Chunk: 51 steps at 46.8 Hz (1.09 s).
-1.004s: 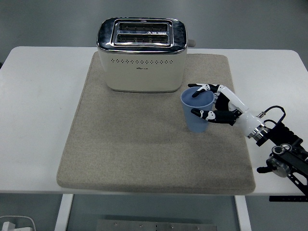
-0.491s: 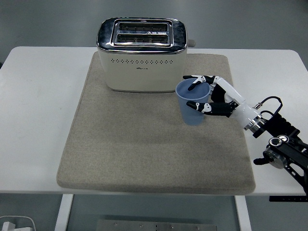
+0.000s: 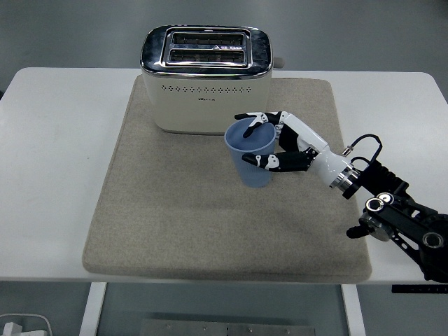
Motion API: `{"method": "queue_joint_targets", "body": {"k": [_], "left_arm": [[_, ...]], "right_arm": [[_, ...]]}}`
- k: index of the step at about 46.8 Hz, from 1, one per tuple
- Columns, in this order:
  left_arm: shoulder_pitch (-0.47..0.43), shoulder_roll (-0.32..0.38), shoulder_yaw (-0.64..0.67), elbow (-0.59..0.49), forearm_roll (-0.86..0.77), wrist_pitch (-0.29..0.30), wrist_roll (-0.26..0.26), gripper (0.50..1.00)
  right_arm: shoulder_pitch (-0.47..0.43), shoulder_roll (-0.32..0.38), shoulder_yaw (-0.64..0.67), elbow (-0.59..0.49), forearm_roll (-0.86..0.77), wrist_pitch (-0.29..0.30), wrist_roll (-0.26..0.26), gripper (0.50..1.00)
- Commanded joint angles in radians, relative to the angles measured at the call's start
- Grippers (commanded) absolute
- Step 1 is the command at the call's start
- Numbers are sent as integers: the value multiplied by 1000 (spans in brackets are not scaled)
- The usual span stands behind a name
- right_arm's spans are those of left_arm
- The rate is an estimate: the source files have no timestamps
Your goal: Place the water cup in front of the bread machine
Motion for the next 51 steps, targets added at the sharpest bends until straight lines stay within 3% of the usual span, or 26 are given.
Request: {"method": "queue_joint_targets", "body": {"k": [1, 16, 40, 51], "left_arm": [[0, 0, 0, 0, 0, 0, 0, 1000], [0, 0, 0, 0, 1, 0, 0, 1000], [0, 0, 0, 0, 0, 0, 0, 1000], [0, 0, 0, 0, 0, 0, 0, 1000]], "right_arm": [[16, 16, -23, 0, -1, -22, 0, 500], [60, 121, -95, -19, -23, -65, -1, 500], [128, 277, -132, -157, -21, -146, -3, 500], [139, 287, -134, -209, -21, -186, -3, 500]]}}
